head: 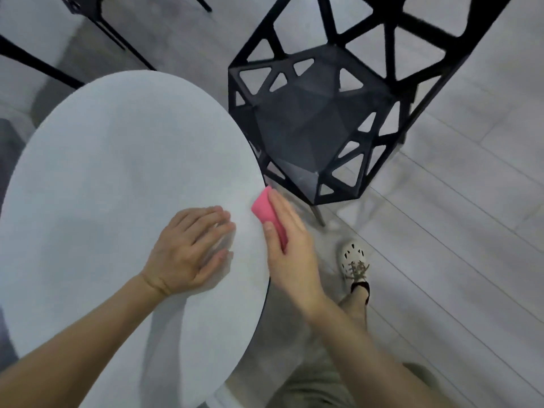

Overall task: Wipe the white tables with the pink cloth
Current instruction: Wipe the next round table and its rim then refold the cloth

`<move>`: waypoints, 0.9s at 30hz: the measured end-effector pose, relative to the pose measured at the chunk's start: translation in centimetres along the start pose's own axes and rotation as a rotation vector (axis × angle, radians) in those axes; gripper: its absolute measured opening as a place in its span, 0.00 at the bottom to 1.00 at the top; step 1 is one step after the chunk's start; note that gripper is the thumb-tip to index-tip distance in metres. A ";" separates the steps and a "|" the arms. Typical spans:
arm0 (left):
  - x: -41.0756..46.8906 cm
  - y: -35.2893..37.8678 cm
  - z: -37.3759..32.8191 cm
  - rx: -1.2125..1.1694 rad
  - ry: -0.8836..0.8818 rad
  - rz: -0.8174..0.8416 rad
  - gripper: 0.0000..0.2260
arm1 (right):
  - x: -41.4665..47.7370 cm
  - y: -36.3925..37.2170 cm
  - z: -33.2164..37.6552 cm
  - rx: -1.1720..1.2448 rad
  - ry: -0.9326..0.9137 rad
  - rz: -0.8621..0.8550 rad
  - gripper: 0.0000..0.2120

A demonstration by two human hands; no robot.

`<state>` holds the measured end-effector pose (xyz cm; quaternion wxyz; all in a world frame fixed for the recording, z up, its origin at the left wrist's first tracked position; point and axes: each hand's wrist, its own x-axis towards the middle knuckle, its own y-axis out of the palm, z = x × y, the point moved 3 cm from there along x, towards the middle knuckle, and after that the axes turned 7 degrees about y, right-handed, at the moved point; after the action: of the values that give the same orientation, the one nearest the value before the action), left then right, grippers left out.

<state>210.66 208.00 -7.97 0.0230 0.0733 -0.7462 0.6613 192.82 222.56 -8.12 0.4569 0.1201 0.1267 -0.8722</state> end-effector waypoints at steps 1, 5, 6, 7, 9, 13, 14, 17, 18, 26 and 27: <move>0.9 -0.4 1.0 0.004 -0.046 -0.020 0.17 | 3.2 -0.1 1.1 -0.029 -0.009 0.020 0.24; 5.3 -1.6 5.8 0.116 -0.548 -0.234 0.14 | 14.2 -0.1 4.7 -0.193 -0.115 0.158 0.24; 6.5 -1.7 7.0 0.127 -0.685 -0.265 0.15 | 14.7 0.1 4.9 -0.191 -0.112 0.175 0.24; 7.9 -1.6 8.1 0.127 -0.798 -0.275 0.16 | 14.0 0.2 4.9 -0.153 -0.089 0.184 0.24; 10.3 -1.0 10.2 0.127 -0.954 -0.234 0.20 | 10.7 -0.1 3.9 -0.072 -0.041 0.162 0.24; 11.8 1.1 12.1 0.175 -1.087 -0.103 0.24 | 5.6 -1.2 1.5 -0.105 -0.066 0.172 0.27; 11.8 1.5 12.2 0.183 -1.090 -0.106 0.25 | 6.6 -1.1 1.7 -0.112 -0.071 0.177 0.26; 12.3 2.1 12.6 0.191 -1.087 -0.108 0.25 | 14.4 0.8 4.2 -0.134 -0.078 0.207 0.24; 12.6 2.3 12.7 0.198 -1.084 -0.107 0.26 | 18.0 1.9 5.4 -0.150 -0.090 0.239 0.23; 12.3 2.5 12.7 0.195 -1.090 -0.180 0.28 | 25.8 4.7 7.9 -0.147 -0.057 0.455 0.22; 12.0 2.5 12.5 0.192 -1.087 -0.193 0.28 | 24.1 3.4 7.2 -0.142 -0.058 0.454 0.22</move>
<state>199.20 194.95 -10.36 -0.3116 0.4733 -0.5770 0.5882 181.60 199.87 -9.58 0.6520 0.0881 0.1441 -0.7392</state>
